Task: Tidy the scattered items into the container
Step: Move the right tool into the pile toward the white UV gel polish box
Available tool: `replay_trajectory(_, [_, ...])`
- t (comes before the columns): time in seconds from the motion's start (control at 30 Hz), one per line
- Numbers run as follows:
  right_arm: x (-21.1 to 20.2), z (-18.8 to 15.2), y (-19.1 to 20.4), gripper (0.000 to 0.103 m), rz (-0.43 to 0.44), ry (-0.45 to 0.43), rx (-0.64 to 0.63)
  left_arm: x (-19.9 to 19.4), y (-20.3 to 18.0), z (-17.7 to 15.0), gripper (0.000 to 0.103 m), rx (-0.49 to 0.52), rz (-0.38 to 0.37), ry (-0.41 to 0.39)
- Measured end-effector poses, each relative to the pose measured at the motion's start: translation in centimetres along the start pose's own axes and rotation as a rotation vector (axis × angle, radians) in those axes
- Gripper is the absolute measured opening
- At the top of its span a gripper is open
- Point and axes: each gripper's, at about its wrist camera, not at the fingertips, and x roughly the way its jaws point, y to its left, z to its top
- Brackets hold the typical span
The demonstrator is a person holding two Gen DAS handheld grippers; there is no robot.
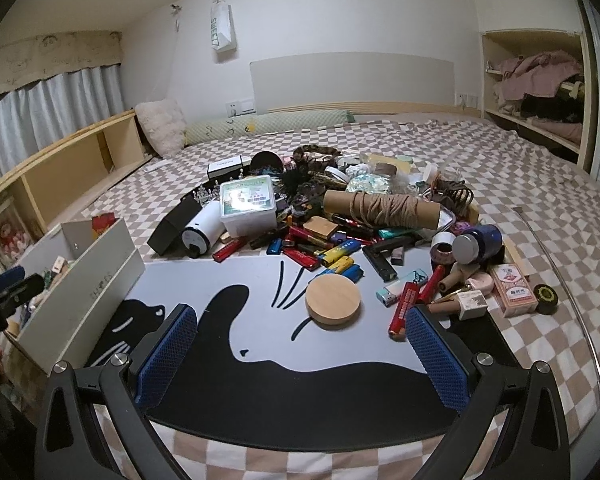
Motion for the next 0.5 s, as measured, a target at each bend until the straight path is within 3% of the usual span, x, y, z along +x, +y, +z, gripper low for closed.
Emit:
replay_trajectory(0.13, [0.7,-0.5,-0.2,0.103,-0.009,0.028,-0.017,0.7,-0.8,-0.2,0.103,0.004,-0.024,0.015])
replay_trajectory(0.27, [1.5,-1.0,-0.3,0.103,-0.018,0.056,-0.032,1.5,-1.3,-0.7,0.103,-0.056,-0.075,0.035])
replay_trajectory(0.5, [3.0,-1.6,-2.4,0.103,-0.049,0.117,0.010,4.0,-3.8,-1.7,0.103,-0.031,-0.145,0.173])
